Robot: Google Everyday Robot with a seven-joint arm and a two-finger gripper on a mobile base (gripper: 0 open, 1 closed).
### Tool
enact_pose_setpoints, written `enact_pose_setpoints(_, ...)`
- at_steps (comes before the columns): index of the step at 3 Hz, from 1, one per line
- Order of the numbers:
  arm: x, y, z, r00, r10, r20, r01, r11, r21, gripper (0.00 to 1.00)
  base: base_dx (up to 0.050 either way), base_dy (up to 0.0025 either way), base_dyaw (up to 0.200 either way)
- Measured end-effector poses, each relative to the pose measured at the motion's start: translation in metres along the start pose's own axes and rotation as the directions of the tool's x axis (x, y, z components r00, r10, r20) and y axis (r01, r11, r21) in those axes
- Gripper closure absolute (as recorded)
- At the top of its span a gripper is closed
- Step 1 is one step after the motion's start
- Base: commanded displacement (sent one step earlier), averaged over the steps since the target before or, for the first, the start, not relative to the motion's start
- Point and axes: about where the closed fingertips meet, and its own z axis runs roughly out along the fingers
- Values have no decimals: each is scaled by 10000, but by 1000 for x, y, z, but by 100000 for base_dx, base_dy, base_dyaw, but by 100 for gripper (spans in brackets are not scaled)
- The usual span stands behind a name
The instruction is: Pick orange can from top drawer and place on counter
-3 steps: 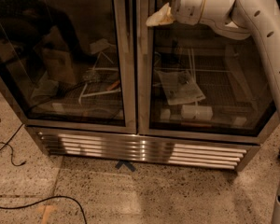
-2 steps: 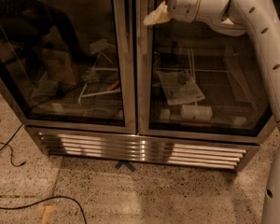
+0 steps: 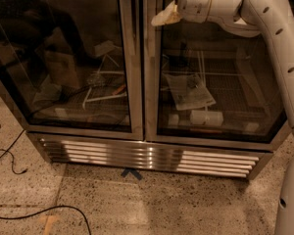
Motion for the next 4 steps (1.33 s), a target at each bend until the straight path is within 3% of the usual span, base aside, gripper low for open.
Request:
enact_pose_setpoints(2, 9, -18, -38, 9993, 367, 3, -367, 9970, 687, 0, 0, 0, 0)
enact_pose_setpoints(3, 10, -17, -37, 9996, 262, -41, -259, 9980, 574, 0, 0, 0, 0)
enact_pose_setpoints(4, 14, -11, -31, 9995, -156, -257, 158, 9998, 87, 0, 0, 0, 0)
